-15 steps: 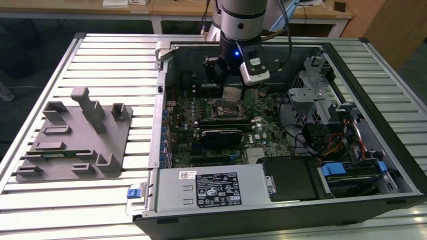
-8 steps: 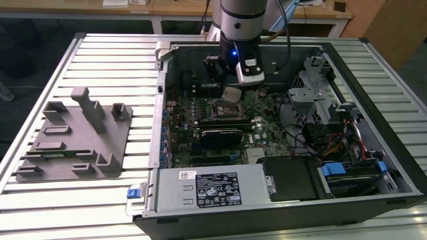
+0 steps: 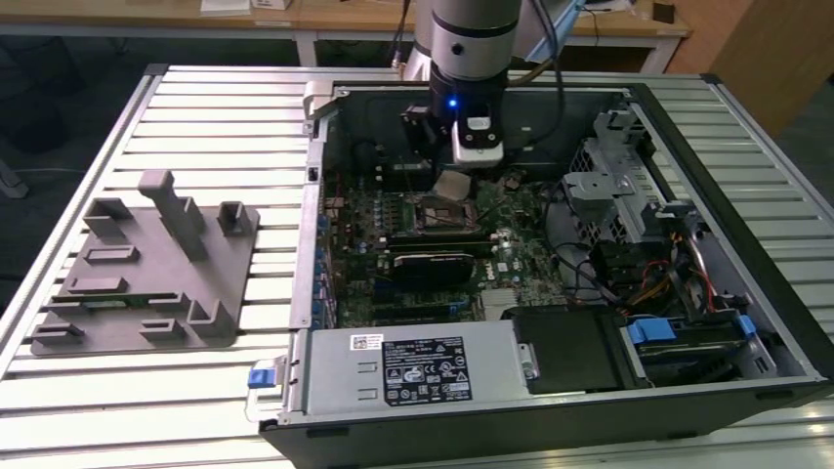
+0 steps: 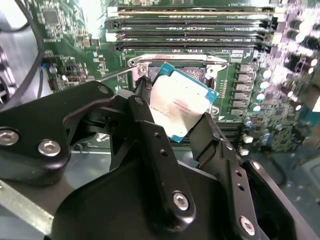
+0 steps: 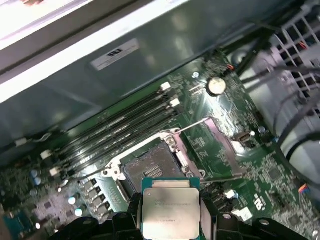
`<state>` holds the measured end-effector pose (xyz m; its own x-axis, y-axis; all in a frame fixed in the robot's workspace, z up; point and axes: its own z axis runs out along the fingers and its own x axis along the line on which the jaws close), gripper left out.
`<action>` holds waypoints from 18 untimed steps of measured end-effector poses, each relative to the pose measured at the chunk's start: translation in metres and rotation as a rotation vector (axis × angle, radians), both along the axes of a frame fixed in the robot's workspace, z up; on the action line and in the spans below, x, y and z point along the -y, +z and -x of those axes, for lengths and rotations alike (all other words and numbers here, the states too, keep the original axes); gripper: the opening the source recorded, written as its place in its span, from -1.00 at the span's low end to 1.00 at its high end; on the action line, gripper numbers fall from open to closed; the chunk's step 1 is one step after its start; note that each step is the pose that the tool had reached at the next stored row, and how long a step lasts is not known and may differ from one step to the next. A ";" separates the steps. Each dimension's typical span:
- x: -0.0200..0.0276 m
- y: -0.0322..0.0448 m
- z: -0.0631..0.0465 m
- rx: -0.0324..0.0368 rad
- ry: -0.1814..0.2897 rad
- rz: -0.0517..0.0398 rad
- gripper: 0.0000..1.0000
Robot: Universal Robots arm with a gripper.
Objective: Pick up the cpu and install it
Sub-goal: 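Place the cpu into insertion slot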
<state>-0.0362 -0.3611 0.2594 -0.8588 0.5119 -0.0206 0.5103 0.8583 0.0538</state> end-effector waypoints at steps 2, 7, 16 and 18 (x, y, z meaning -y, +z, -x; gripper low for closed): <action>0.0000 -0.0003 0.000 0.0001 -0.036 -0.0001 0.09; 0.0000 -0.0010 0.000 0.0000 -0.128 -0.0001 0.09; 0.0000 -0.0018 0.000 0.0000 -0.291 -0.0001 0.09; 0.0000 -0.0020 0.000 0.0000 -0.327 0.0000 0.09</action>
